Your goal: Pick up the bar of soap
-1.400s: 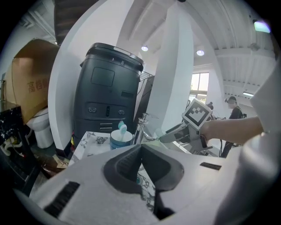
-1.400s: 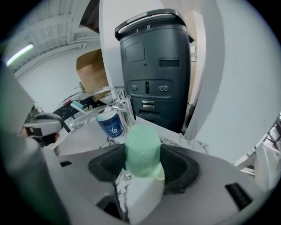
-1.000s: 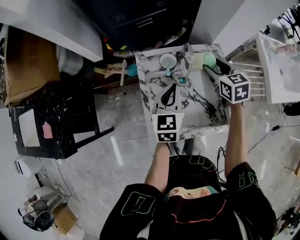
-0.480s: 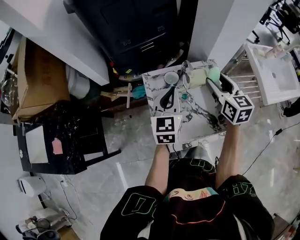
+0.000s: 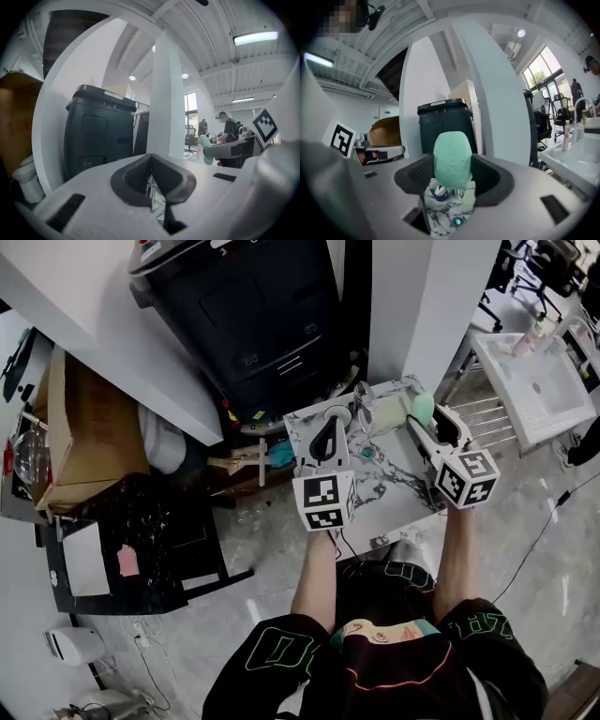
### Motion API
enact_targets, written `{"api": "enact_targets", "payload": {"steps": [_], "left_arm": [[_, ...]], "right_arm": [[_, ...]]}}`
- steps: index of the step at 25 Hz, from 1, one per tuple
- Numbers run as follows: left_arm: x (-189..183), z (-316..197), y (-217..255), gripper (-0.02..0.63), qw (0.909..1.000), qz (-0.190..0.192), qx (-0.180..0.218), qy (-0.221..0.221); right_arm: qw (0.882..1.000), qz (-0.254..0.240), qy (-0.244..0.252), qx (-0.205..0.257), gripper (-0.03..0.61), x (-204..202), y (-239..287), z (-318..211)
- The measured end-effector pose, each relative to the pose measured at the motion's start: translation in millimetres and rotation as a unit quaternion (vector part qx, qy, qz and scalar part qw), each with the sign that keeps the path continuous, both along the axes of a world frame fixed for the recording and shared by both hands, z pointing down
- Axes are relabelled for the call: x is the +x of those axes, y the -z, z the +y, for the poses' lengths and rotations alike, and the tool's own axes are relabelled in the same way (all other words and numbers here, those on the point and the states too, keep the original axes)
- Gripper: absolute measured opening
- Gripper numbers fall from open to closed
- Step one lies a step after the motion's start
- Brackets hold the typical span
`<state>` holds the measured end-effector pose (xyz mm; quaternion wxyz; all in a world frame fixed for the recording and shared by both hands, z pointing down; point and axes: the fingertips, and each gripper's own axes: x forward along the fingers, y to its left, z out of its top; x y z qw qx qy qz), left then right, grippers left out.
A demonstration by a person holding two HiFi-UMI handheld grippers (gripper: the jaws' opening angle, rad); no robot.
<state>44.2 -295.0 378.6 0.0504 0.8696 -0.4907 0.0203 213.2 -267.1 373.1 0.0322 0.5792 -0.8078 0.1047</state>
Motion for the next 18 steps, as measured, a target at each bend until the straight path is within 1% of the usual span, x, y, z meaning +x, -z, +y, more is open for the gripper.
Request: {"api": "enact_targets", "payload": {"steps": [3, 7, 18], "left_arm": [[-0.4, 0.6, 3.2, 0.008, 1.0, -0.005, 0.005, 0.0], [1.6, 4.3, 7.5, 0.008, 0.9998, -0.012, 0.012, -0.003], [12.9, 10.1, 6.1, 0.008, 0.9997, -0.009, 0.019, -0.013]], "right_arm": [[1.0, 0.01, -0.011, 0.014, 0.256, 2.5, 2.8, 4.9], [0.999, 0.007, -0.022, 0.024, 0.256, 6.7, 3.8, 12.0], [0.999, 0.012, -0.035, 0.038, 0.256, 16.0, 4.8, 22.4]]}}
